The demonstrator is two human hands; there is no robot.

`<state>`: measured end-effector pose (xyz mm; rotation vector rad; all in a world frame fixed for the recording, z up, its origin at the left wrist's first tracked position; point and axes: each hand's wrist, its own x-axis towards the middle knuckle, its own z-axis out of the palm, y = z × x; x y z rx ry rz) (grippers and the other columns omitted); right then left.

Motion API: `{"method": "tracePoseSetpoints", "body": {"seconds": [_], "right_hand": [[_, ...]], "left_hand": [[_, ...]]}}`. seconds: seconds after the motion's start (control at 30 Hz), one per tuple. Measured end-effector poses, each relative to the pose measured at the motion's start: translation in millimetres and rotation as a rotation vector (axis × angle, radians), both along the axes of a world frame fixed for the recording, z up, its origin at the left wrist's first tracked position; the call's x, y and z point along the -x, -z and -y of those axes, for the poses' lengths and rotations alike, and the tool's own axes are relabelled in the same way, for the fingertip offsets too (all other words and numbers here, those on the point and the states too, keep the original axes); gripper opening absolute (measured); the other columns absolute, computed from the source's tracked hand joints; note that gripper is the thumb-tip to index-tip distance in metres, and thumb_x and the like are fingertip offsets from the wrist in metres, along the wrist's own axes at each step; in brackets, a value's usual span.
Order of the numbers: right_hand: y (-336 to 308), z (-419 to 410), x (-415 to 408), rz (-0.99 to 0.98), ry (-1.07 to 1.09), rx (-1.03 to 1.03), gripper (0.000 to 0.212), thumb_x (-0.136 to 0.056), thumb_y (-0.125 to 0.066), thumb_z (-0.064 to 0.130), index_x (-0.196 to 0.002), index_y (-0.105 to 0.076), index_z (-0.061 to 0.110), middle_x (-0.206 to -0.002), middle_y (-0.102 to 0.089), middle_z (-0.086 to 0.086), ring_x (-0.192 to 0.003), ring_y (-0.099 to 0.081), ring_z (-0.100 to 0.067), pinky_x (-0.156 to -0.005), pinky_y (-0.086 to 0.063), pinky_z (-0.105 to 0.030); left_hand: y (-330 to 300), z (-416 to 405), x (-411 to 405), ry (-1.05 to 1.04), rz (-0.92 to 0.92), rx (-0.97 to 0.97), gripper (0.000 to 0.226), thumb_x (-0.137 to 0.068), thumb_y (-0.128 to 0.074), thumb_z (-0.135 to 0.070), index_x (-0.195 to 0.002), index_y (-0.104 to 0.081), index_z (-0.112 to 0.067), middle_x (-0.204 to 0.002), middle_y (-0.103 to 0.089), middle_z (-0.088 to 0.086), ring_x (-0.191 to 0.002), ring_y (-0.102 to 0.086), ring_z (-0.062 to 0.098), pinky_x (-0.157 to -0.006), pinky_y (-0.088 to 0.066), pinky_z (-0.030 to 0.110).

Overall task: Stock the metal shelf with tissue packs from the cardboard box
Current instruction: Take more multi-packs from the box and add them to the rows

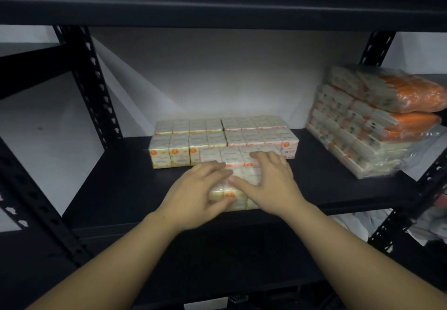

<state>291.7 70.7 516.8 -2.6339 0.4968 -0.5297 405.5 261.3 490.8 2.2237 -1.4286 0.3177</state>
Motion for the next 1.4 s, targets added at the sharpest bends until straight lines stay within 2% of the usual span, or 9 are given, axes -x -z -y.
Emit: {"method": "tracePoseSetpoints", "body": {"seconds": [0.1,0.2,0.47,0.6,0.7,0.97,1.07,1.23,1.4], "right_hand": [[-7,-6,-12,0.029,-0.018,-0.111,0.08,-0.09,-0.055,0.075,-0.152,-0.046,0.024,-0.152,-0.046,0.001,-0.142,-0.037,-0.02,-0.115,-0.039,-0.041],[-9,-1,-16,-0.022,-0.01,-0.094,0.075,-0.093,-0.054,0.071,-0.151,-0.049,0.023,-0.15,-0.048,-0.001,-0.139,-0.041,-0.02,-0.109,-0.044,-0.041],[-7,18,-22,-0.051,0.017,-0.002,0.066,-0.095,-0.054,0.068,-0.142,-0.06,0.023,-0.143,-0.056,-0.001,-0.136,-0.044,-0.024,-0.108,-0.042,-0.046],[-12,19,-45,0.011,-0.057,-0.084,0.053,-0.097,-0.061,0.057,-0.136,-0.066,0.021,-0.139,-0.06,-0.003,-0.13,-0.051,-0.023,-0.103,-0.044,-0.04],[-14,20,-65,0.02,-0.105,-0.131,0.051,-0.094,-0.066,0.056,-0.133,-0.068,0.025,-0.137,-0.061,-0.003,-0.126,-0.056,-0.023,-0.103,-0.045,-0.037],[12,49,-55,0.049,-0.128,-0.07,0.042,-0.092,-0.069,0.055,-0.123,-0.072,0.027,-0.129,-0.062,0.009,-0.121,-0.052,-0.014,-0.103,-0.044,-0.039],[15,72,-41,0.076,-0.092,-0.003,0.045,-0.09,-0.067,0.059,-0.122,-0.071,0.027,-0.129,-0.065,0.008,-0.123,-0.054,-0.015,-0.105,-0.044,-0.039],[17,100,-24,0.063,-0.099,0.037,0.065,-0.074,-0.074,0.072,-0.123,-0.069,0.03,-0.131,-0.063,0.008,-0.125,-0.053,-0.017,-0.109,-0.043,-0.045],[21,100,-36,-0.004,-0.122,0.161,0.078,-0.074,-0.08,0.067,-0.142,-0.058,0.034,-0.139,-0.052,0.008,-0.132,-0.044,-0.019,-0.111,-0.027,-0.039]], "left_hand": [[6,-12,-6,-0.037,0.03,-0.066,0.072,-0.092,-0.042,-0.076,-0.148,-0.055,-0.033,-0.155,-0.05,-0.01,-0.144,-0.043,0.01,-0.121,-0.036,0.038],[7,-29,-15,-0.065,0.027,-0.063,0.07,-0.091,-0.042,-0.075,-0.146,-0.057,-0.034,-0.153,-0.052,-0.011,-0.142,-0.046,0.01,-0.119,-0.038,0.037],[-5,-79,-42,-0.119,0.044,-0.063,0.067,-0.086,-0.057,-0.076,-0.138,-0.063,-0.033,-0.144,-0.059,-0.015,-0.135,-0.051,0.007,-0.114,-0.045,0.044],[-20,-52,-22,-0.144,0.06,-0.101,0.085,-0.081,-0.047,-0.088,-0.148,-0.053,-0.037,-0.152,-0.052,-0.015,-0.142,-0.045,0.01,-0.12,-0.037,0.042],[-10,-23,-6,-0.146,0.067,-0.165,0.084,-0.083,-0.037,-0.084,-0.154,-0.044,-0.039,-0.161,-0.044,-0.01,-0.148,-0.039,0.014,-0.124,-0.031,0.041],[8,-51,-19,-0.22,0.12,-0.112,0.073,-0.087,-0.04,-0.082,-0.145,-0.056,-0.041,-0.152,-0.055,-0.013,-0.14,-0.05,0.012,-0.116,-0.041,0.042],[8,-66,-29,-0.248,0.125,-0.105,0.071,-0.087,-0.043,-0.082,-0.143,-0.059,-0.041,-0.15,-0.056,-0.014,-0.138,-0.051,0.012,-0.113,-0.039,0.038],[2,-63,-34,-0.253,0.099,-0.111,0.071,-0.087,-0.044,-0.082,-0.141,-0.061,-0.04,-0.146,-0.059,-0.014,-0.133,-0.055,0.012,-0.109,-0.044,0.039],[2,-58,-36,-0.273,0.092,-0.11,0.07,-0.086,-0.046,-0.081,-0.14,-0.062,-0.04,-0.145,-0.06,-0.012,-0.133,-0.056,0.013,-0.11,-0.044,0.039]]}}
